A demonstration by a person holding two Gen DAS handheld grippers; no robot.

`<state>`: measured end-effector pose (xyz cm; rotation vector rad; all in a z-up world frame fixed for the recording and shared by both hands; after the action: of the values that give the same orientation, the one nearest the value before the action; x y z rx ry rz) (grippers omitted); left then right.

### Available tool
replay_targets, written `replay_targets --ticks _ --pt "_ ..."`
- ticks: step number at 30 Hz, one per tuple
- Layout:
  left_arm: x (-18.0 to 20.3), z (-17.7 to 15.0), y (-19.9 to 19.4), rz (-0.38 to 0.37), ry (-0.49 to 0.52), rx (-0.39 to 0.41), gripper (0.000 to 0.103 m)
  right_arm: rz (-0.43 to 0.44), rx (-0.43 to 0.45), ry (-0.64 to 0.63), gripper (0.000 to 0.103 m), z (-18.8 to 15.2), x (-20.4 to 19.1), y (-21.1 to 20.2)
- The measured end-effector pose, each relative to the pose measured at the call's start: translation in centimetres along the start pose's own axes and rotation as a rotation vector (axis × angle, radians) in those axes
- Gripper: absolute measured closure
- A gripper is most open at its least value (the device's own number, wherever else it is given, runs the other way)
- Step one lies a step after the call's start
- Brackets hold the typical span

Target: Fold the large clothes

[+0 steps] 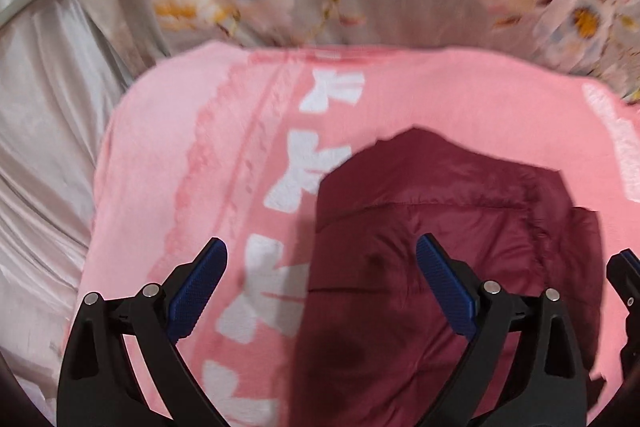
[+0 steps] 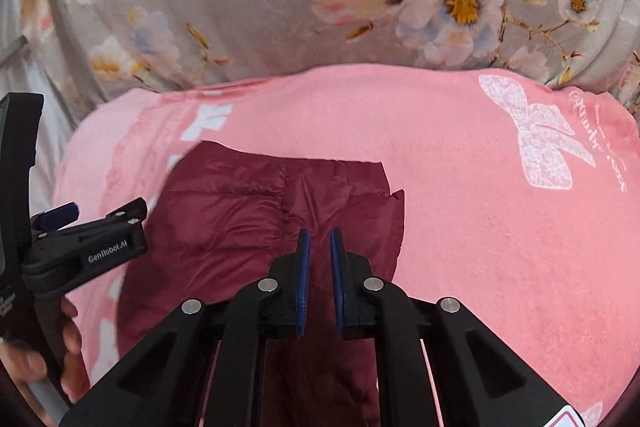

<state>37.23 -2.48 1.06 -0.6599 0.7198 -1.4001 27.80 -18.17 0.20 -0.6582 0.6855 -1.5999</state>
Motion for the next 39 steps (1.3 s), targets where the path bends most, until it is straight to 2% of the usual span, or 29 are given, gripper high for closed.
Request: replay_targets --ticks 5,10,24,39 --pt "1.2 -1.4 4.0 0.022 0.007 -0.044 0.010 -0.022 -0.078 0.035 0.094 -1.5 0.8 5.3" --pt "1.6 -2.0 5.4 -0.002 0.002 -0.039 0.007 -0.024 -0.087 0.044 0.096 -2.7 1.1 7.4" --pt "2.2 -2.7 7.7 -0.046 -0.060 -0.004 0.005 -0.044 -0.018 0.031 0.097 -3.1 1.1 8.8" --pt "3.0 -3.0 7.7 -0.017 -0.052 0.056 0.005 -0.045 0.018 0.038 0.097 -3.1 1.2 8.7"
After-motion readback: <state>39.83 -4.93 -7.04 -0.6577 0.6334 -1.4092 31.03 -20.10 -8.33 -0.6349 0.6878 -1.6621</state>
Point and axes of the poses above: each gripper's, at about its wrist camera, not at the fingertips, and y roughly the way its jaws point, x to its right, z to its top, the point moved 1 cm from there along y, roughly the way its jaws point, and after that the axes turned 13 degrees about -y, right-handed, at the moved point
